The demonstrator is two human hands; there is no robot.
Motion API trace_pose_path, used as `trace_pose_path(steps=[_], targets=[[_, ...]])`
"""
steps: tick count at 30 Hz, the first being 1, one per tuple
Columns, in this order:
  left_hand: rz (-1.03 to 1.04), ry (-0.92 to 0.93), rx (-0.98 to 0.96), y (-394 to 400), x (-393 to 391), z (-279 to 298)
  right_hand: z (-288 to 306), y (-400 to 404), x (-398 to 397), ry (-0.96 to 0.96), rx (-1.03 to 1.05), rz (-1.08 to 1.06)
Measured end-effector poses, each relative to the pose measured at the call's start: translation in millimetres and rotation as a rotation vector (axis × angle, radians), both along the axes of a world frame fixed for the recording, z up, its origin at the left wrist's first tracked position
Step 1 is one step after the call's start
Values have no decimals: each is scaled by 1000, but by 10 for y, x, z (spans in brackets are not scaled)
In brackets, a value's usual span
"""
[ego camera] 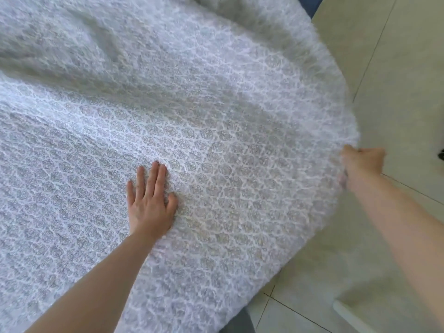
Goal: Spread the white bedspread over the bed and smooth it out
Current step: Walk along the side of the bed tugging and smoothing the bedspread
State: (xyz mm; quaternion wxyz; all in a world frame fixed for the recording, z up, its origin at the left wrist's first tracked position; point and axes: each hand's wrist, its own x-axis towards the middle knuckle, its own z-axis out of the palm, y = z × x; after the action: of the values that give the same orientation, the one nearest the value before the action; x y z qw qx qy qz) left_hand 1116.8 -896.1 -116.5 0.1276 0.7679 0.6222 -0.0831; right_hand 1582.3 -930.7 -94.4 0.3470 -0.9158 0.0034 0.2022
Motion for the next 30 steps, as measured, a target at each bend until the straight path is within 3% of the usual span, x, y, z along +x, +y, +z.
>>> trace_pose_path(steps=[3, 7, 13, 15, 19, 23, 26, 30], targets=[[-3, 0, 7, 0, 15, -9, -153, -138, -339, 240, -99, 123], [3, 14, 16, -16, 31, -21, -117, -55, -1154, 540, -49, 323], [2, 27, 28, -26, 24, -47, -91, 468, -1933, 754, 59, 520], [4, 24, 28, -24, 20, -49, -45, 636, -2050, 653, 129, 549], [9, 14, 21, -18, 26, -21, 15, 615, -1894, 207, 186, 626], [3, -33, -12, -38, 50, 27, -38, 438, -1774, 251, -9, 603], [87, -144, -48, 38, 45, 81, 189, 784, -1922, 164, 34, 490], [218, -202, -64, 457, -226, 122, 541, 1332, -2411, -125, 158, 929]])
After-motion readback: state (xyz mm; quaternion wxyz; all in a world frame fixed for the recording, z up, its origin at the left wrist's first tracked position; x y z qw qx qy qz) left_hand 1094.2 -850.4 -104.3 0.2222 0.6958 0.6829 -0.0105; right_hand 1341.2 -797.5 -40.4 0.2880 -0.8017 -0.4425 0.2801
